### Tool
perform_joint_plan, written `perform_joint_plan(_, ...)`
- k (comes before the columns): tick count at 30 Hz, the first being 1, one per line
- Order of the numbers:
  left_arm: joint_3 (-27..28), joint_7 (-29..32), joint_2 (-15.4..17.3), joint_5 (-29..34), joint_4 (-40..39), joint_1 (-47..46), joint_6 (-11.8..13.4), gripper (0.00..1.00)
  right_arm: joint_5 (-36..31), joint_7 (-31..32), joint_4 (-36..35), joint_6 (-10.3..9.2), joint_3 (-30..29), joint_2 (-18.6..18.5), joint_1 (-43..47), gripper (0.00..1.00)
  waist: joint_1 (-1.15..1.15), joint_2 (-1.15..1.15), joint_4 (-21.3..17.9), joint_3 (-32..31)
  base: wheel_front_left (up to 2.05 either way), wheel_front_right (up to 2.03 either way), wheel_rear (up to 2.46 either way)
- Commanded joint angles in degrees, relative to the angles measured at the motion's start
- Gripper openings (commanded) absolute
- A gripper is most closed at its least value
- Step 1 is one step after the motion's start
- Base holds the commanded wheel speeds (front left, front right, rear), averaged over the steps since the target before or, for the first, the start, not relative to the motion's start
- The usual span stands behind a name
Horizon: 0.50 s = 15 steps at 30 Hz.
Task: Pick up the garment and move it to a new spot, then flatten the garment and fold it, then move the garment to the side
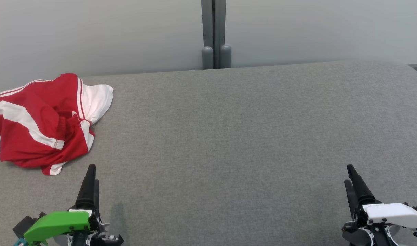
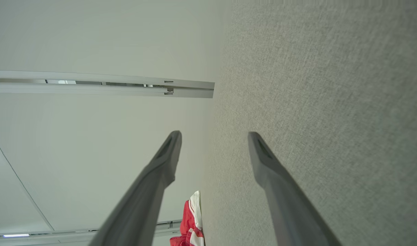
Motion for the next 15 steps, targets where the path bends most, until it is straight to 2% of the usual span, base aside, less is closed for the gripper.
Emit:
perform_joint_plan(1, -0.25, -0.73, 0.25, 1.89, -1.44, -0.56, -0.31, 1.0, -2.0, -0.78, -1.35, 0.01, -0.34, -0.5, -0.7, 1.0, 0.0, 0.0, 0.0, -0.01, 0.0, 0.0, 0.0)
perform_joint_plan(6, -0.46, -1.92, 0.29, 6.11, -2.52, -0.74, -0.41, 1.0, -8.0, -1.98, -2.77, 0.01, -0.53, -0.56, -0.95, 1.0, 0.0, 0.0, -0.01, -0.03, 0.0, 0.0, 0.0)
perform_joint_plan(15, -1.88, -3.97, 0.37, 17.36, -5.22, -1.24, 0.23, 1.0, -21.18, -4.04, -7.05, 0.01, 0.09, -0.67, -0.41, 1.0, 0.0, 0.0, 0.02, -0.01, 0.0, 0.0, 0.0)
